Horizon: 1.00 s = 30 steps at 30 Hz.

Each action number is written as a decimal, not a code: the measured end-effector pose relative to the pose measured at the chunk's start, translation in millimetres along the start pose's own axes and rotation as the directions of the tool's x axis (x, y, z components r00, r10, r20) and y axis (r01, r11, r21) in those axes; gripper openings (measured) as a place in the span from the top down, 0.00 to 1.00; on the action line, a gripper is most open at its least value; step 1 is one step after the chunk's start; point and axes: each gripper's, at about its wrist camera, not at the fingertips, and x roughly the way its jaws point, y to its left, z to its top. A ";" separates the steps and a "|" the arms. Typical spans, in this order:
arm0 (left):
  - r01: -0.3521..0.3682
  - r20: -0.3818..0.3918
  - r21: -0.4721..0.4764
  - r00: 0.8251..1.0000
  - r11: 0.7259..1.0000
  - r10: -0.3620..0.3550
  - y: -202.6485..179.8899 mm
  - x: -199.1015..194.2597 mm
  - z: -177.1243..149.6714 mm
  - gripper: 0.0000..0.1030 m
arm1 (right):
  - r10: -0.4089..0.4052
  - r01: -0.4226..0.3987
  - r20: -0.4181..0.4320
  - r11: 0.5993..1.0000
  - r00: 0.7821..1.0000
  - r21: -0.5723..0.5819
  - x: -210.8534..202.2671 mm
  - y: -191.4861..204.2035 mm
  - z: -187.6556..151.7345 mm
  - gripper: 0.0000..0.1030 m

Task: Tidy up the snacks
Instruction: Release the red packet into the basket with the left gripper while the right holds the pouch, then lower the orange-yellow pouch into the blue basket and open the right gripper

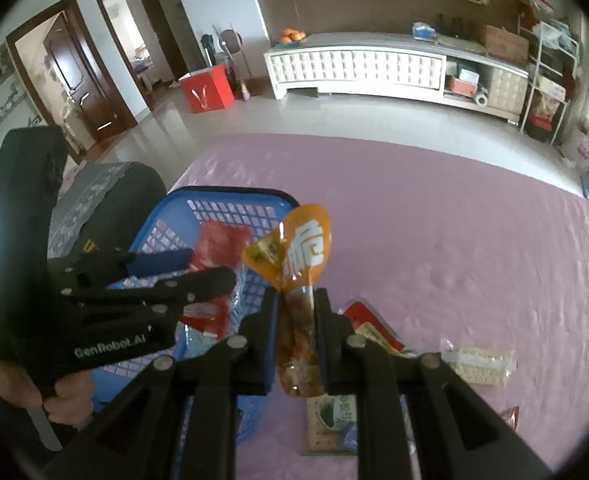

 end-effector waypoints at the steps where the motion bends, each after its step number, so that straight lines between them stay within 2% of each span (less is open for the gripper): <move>1: -0.001 -0.001 0.009 1.000 1.000 0.001 -1.3 -1.8 -0.5 0.44 | -0.003 0.003 -0.001 1.000 1.000 -0.001 -0.9 0.7 -0.5 0.80; 2: 0.002 0.005 0.020 1.000 1.000 -0.002 -2.7 -5.4 -1.2 0.40 | -0.006 0.006 0.001 1.000 1.000 -0.004 -1.5 1.6 0.1 0.80; 8: 0.006 0.047 -0.002 0.999 1.000 -0.006 8.4 -30.3 -11.1 0.40 | 0.008 -0.008 0.013 1.000 1.000 -0.013 -6.3 17.6 1.0 0.80; 19: -0.088 0.080 -0.031 0.993 0.996 0.090 57.8 -76.1 -30.0 0.40 | 0.044 -0.043 0.005 0.997 0.999 -0.067 10.4 69.3 16.5 0.80; 25: -0.119 0.080 -0.039 0.989 0.992 0.121 72.9 -79.3 -29.5 0.40 | -0.028 0.025 -0.026 0.993 0.999 -0.115 36.2 84.8 23.2 0.80; 30: -0.126 0.079 -0.010 0.989 0.992 0.126 70.6 -73.0 -26.5 0.40 | -0.054 0.047 -0.075 0.994 0.996 -0.096 57.3 79.5 30.2 0.80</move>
